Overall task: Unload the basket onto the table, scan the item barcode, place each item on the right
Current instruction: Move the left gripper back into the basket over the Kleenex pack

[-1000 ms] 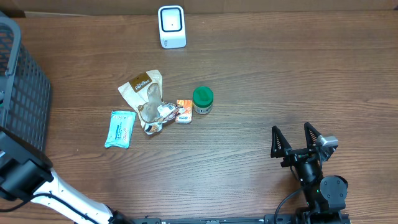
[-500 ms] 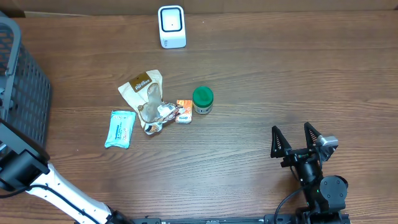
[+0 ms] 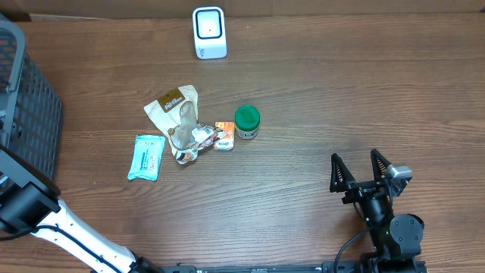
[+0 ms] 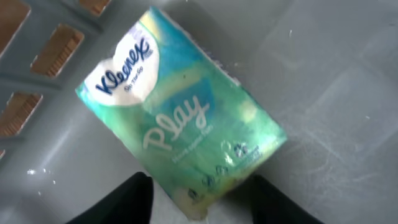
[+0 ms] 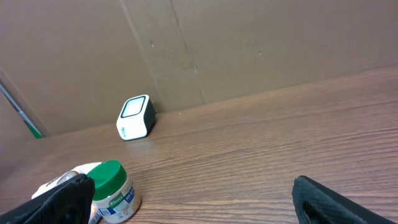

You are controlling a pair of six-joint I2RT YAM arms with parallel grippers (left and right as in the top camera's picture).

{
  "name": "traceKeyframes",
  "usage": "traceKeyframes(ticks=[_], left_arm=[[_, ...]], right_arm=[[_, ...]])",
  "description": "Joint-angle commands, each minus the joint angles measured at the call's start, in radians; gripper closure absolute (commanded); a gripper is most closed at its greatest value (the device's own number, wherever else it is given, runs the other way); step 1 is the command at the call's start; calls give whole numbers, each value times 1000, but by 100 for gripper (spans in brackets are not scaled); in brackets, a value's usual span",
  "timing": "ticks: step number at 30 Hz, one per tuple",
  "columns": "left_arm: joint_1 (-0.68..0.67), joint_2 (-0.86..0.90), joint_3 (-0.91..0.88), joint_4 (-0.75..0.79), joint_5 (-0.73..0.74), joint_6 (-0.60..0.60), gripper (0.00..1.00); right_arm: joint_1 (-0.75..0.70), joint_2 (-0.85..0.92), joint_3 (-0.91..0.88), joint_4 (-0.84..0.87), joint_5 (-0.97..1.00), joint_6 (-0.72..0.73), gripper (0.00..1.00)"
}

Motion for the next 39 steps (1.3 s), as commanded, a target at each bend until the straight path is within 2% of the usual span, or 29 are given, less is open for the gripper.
traceKeyframes(ticks=[1,2,4,5,9,12,16,19,25,39], left_arm=[[-1,23,-39,-1,-2,5,41],[-1,23,-39,0,-2,5,43],[-1,22,-36,0,-2,4,54],[-1,22,-32,0,2,-2,55],[-10,14,7,-10,37,-72,51],[-13,-2,55,-38,76,-179,40],[-13,-27,107,-77,75,-288,40],[-13,-37,138,-98,72,-296,34],[-8,-31,141,-86,17,-340,36],[-5,49,140,-14,-55,-339,37]], right_arm=[[5,-10,-11,5,-2,3,0],[5,-10,-10,5,-2,3,0],[5,-10,-11,5,-2,3,0],[5,-10,-11,5,-2,3,0],[5,-10,-11,5,-2,3,0],[5,-10,-11,5,-2,3,0],[5,-10,-11,5,-2,3,0],[5,-10,-10,5,-2,3,0],[5,-10,-10,5,-2,3,0],[5,-10,-11,5,-2,3,0]])
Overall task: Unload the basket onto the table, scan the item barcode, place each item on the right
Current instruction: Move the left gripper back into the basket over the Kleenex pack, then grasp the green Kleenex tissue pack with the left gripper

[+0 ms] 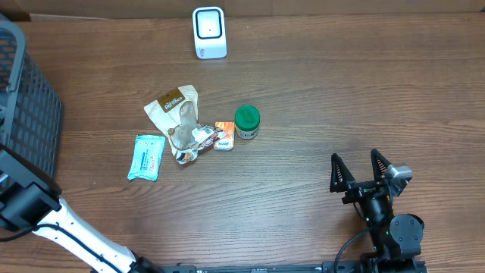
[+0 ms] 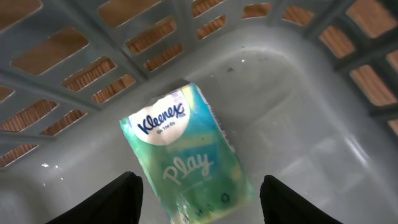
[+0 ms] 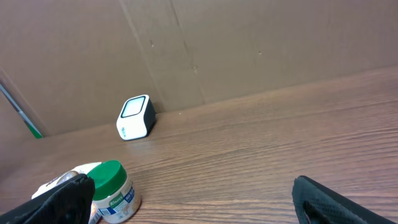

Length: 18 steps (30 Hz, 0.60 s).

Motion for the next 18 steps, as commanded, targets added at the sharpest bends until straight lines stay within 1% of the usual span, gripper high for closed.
traceKeyframes(ticks=[1,3,6,8,11,14,15,16,18], left_arm=[[2,43,18,8,-40,-23,37],[2,56,18,10,-39,-24,40],[2,80,18,12,-39,-24,42],[2,93,18,10,-39,-24,46],[2,101,18,6,-40,-21,58],[2,100,20,6,-39,-20,74],[2,100,21,3,-39,-20,82],[2,99,22,-8,-40,-19,96],[2,96,23,-26,-39,-11,96]], right_arm=[[5,-10,-11,5,-1,2,0],[5,-10,-11,5,-1,2,0],[5,-10,-10,5,-1,2,0],[5,-10,-11,5,-1,2,0],[5,-10,-11,5,-1,2,0],[5,-10,-11,5,-1,2,0],[5,-10,-11,5,-1,2,0],[5,-10,-11,5,-1,2,0],[5,-10,-11,5,-1,2,0]])
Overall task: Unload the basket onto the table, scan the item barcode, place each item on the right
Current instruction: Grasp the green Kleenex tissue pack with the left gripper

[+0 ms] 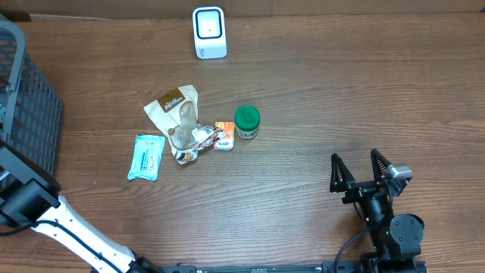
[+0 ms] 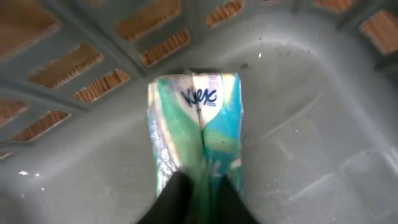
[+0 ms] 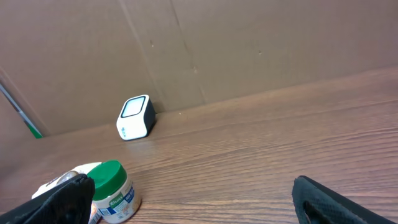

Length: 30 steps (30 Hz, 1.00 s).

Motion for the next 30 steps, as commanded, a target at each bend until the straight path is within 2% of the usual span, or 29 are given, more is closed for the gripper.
traceKeyframes(ticks=[1,10,27,30], left_arm=[[3,39,-3,-35,-15,20,96],[-1,-64,2,-123,-4,30,96],[-7,-527,2,-260,367,-64,96],[-25,-574,2,-280,374,-64,96]], right_arm=[[5,-10,-11,5,-2,2,0],[5,-10,-10,5,-2,2,0],[5,-10,-10,5,-2,2,0],[5,-10,-10,5,-2,2,0]])
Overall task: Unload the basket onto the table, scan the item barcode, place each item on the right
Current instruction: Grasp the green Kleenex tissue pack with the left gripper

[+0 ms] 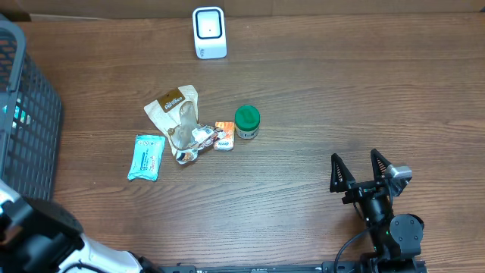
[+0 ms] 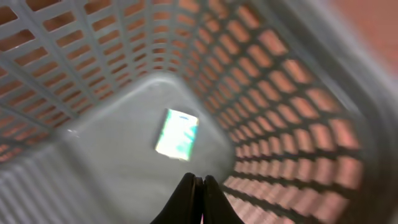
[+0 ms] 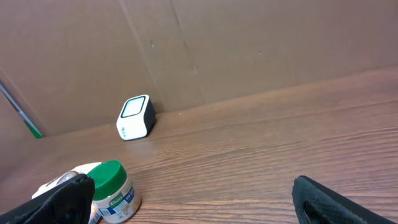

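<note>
A green-and-white Kleenex tissue pack (image 2: 177, 134) lies on the floor of the grey plastic basket (image 2: 292, 118). My left gripper (image 2: 197, 179) hangs high above it, shut, with nothing between its fingers; that view is blurred. The white barcode scanner (image 1: 209, 32) stands at the table's far edge, also seen as the scanner (image 3: 135, 117) against the cardboard wall. My right gripper (image 1: 361, 176) rests open at the near right, holding nothing.
The basket (image 1: 26, 114) fills the left edge of the table. A brown pouch (image 1: 174, 110), a teal wipes pack (image 1: 146, 157), a small orange box (image 1: 223, 135) and a green-lidded jar (image 1: 247, 121) sit mid-table. The left arm (image 1: 34, 235) shows at the near left corner.
My left gripper, shut low against the tissue pack, now stands far above it, still shut and empty. The pack lies small on the basket floor. The right arm has not moved.
My left gripper stood open with its fingers either side of the tissue pack in the basket. Then it was open a little higher over the lying pack. Then its fingers were shut at the pack's near end. Now it is high above, shut and empty.
</note>
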You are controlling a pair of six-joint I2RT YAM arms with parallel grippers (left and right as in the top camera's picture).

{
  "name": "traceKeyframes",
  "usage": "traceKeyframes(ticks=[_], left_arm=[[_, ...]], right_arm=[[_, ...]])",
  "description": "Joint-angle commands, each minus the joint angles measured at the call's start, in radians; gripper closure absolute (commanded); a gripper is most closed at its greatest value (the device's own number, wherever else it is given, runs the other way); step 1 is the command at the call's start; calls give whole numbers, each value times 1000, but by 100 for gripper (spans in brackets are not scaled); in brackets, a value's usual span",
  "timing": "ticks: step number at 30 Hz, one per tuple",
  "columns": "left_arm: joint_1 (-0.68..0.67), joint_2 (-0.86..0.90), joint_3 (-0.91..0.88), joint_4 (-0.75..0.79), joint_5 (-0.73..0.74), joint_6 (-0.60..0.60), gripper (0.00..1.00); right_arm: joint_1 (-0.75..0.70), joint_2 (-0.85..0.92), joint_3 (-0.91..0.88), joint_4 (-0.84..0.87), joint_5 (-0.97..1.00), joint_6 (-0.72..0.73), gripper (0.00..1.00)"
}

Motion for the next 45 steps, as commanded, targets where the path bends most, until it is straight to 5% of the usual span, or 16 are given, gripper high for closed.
traceKeyframes(ticks=[1,2,5,11,25,32,36,45], left_arm=[[-25,-63,7,-11,55,-26,96],[-28,-65,7,-11,37,-26,96],[-28,-48,3,-13,19,-23,51],[-28,62,-1,10,-40,2,27],[-28,374,-1,159,-44,167,27],[-28,483,-1,207,-111,180,16],[-28,520,-1,197,-113,182,24],[-28,528,-1,184,-112,182,68]], right_arm=[[5,-10,-11,5,-2,2,0],[5,-10,-10,5,-2,2,0],[5,-10,-10,5,-2,2,0],[5,-10,-11,5,-2,2,0],[5,-10,-11,5,-2,2,0],[5,-10,-10,5,-2,2,0],[5,-10,-10,5,-2,2,0],[5,-10,-10,5,-2,2,0]])
